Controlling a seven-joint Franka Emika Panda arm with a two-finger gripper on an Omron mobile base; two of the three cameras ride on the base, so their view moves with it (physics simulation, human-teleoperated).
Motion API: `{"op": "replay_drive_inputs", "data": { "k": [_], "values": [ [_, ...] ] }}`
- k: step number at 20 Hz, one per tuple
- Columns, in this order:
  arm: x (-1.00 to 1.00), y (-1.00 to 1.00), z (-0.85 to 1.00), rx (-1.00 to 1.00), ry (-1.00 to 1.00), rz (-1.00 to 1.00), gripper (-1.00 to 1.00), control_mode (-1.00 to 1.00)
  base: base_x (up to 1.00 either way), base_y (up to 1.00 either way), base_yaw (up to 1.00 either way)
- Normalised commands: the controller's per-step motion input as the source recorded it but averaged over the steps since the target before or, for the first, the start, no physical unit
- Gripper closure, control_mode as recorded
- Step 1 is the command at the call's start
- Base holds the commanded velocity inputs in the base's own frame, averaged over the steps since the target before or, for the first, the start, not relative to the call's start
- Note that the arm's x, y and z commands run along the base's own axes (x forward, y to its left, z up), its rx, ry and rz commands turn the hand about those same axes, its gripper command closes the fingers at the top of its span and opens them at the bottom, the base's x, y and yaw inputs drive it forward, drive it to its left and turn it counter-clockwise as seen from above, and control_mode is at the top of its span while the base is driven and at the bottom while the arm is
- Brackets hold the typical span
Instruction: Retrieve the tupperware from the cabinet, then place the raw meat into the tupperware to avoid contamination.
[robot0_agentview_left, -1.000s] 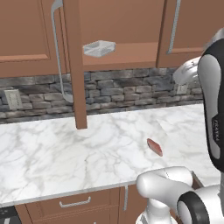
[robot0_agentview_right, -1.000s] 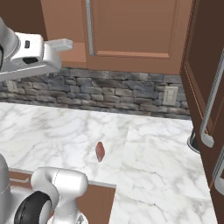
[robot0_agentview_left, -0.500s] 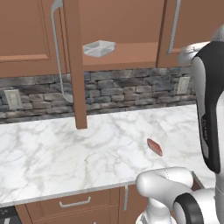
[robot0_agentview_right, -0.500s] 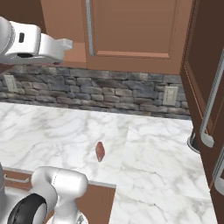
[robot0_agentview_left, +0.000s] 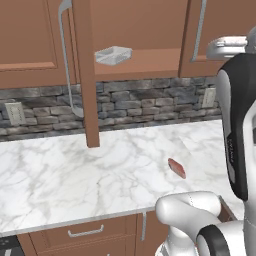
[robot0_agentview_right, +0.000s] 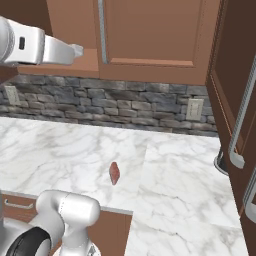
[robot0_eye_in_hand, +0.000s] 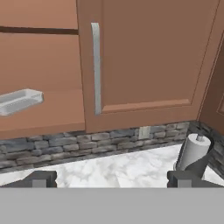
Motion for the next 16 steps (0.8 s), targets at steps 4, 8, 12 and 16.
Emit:
{"op": "replay_drive_inputs", "data": {
  "k": [4, 8, 12, 16],
  "values": [
    [0.41, -0.01, 0.00, 0.07, -0.01, 0.05, -1.00, -1.00, 0.00, 0.00, 0.00],
    [0.50, -0.05, 0.01, 0.01, 0.04, 0.10, -1.00, -1.00, 0.00, 0.00, 0.00],
    [0.45, -0.10, 0.02, -0.01, 0.01, 0.11, -1.00, -1.00, 0.00, 0.00, 0.00],
    [0.31, -0.08, 0.00, -0.06, 0.01, 0.04, -1.00, -1.00, 0.00, 0.00, 0.00]
  ]
}}
